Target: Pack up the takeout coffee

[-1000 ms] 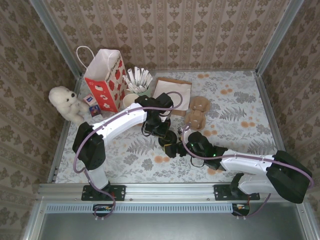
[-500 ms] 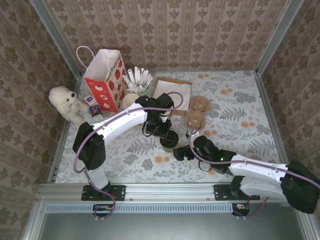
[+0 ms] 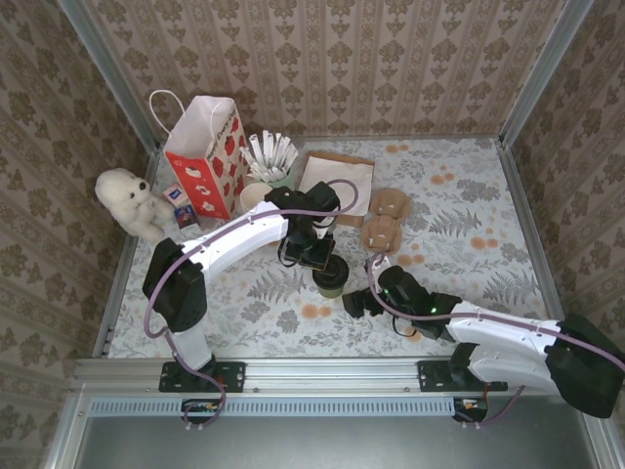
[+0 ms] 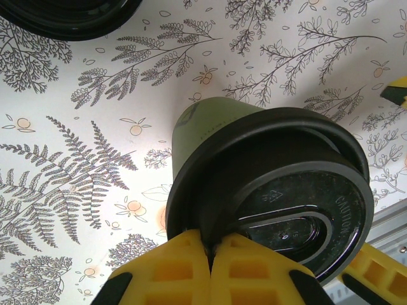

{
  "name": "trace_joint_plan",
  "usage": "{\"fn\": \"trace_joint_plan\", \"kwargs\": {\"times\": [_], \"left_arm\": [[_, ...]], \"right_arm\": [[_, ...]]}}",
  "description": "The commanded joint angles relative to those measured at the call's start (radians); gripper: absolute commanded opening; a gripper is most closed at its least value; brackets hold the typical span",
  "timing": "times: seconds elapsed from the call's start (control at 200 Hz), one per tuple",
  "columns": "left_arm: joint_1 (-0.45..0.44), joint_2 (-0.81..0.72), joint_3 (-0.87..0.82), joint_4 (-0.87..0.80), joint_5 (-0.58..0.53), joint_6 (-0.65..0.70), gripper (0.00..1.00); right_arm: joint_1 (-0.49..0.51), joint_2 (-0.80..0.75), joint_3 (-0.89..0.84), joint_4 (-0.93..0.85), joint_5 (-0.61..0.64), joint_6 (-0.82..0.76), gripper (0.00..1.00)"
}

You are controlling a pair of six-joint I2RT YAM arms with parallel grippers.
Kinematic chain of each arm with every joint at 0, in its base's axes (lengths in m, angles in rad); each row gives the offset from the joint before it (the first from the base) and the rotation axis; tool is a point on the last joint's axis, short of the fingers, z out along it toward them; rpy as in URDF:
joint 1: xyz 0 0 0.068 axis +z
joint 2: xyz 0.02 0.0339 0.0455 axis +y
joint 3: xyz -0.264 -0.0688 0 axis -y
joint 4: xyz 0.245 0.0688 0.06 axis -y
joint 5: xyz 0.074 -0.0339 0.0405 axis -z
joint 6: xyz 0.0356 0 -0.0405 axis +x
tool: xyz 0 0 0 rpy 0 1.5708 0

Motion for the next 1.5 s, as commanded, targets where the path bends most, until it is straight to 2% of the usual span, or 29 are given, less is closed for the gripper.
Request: {"fn": "trace_joint_plan", "kwargs": {"times": [0.0,0.145,0.245,0.41,0.525,0.68,0.82,0.985,1.18,1.495], "left_arm": [[-0.030,0.092,-0.053,-0.013,-0.001,0.005,0.00],[-0.029,0.093,-0.045,-0.008,0.009,0.020,0.00],[-0.028,0.086,-0.022,-0.026,-0.030,0.060,0.00],[-0.017,0.064,0.004,-0.046,-0.087,0.176,0.00],[-0.004,0.066,0.038,-0.073,-0.094,0.249,0.00],[-0.004,0.075,0.060,-0.086,-0.093,0.298,0.00],[-0.005,0.079,0.070,-0.090,-0.092,0.295,0.00],[-0.006,0.079,0.079,-0.092,-0.093,0.289,0.00],[-0.009,0.076,0.085,-0.094,-0.091,0.282,0.00],[-0.018,0.094,0.129,-0.109,-0.077,0.263,0.00]], "right_arm": [[-0.001,0.061,-0.022,0.034,0.007,0.045,0.99],[0.000,0.081,0.022,-0.046,0.003,0.055,1.00],[-0.020,0.035,0.111,-0.141,-0.059,0.040,1.00],[-0.204,-0.029,0.153,-0.179,-0.282,0.170,1.00],[-0.310,-0.077,0.147,-0.180,-0.386,0.262,1.00],[-0.383,-0.067,0.183,-0.229,-0.458,0.364,0.99],[-0.394,0.032,0.249,-0.266,-0.540,0.410,0.90],[-0.394,0.130,0.287,-0.178,-0.605,0.426,0.78],[-0.394,0.204,0.336,-0.156,-0.651,0.406,0.67],[-0.395,0.241,0.293,-0.123,-0.685,0.404,0.64]]}}
